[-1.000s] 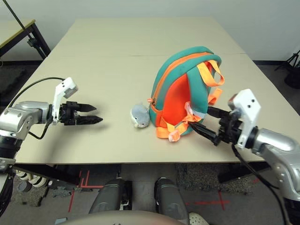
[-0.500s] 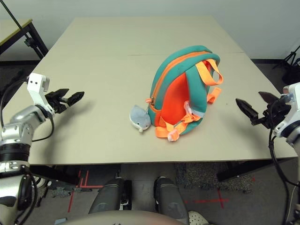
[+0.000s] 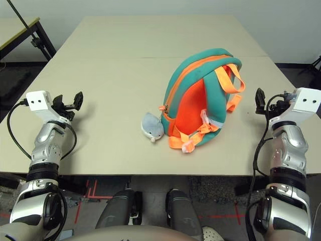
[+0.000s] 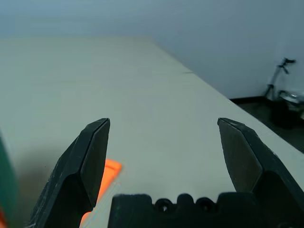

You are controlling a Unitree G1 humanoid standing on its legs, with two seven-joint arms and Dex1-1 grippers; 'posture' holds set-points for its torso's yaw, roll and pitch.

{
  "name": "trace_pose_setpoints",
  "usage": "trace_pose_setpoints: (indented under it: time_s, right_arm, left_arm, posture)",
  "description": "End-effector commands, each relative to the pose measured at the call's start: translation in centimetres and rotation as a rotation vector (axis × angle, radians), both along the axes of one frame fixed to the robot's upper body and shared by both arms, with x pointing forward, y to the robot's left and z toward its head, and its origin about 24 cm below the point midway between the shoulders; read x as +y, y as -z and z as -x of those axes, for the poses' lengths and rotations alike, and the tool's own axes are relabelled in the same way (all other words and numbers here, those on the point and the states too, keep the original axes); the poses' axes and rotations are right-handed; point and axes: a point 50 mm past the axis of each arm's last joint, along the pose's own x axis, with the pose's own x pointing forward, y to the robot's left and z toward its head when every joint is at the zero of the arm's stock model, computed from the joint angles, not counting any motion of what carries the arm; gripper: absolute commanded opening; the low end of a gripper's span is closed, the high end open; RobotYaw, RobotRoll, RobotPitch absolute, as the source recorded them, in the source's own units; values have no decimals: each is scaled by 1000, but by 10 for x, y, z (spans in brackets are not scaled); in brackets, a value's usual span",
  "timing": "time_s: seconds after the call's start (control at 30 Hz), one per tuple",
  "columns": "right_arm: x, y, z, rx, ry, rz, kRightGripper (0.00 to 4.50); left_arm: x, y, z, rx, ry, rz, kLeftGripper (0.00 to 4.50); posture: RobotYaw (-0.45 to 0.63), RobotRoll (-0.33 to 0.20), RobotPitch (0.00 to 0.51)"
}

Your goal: Put the pencil case into the backpack and zip it.

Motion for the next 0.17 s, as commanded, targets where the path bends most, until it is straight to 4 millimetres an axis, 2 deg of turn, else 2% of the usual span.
trace_pose_setpoints:
  time_s: [0.03, 0.17]
  right_arm:
    - [-1, 11, -2, 15, 85, -23, 4473]
    - [2, 16, -6, 34, 106, -32, 4473]
  left_arm:
    - [1, 2, -2, 1, -26, -7, 4500]
    - [1, 2, -4, 6, -27, -12, 4500]
  posture:
    - [84, 0, 93]
    - [80, 0, 90]
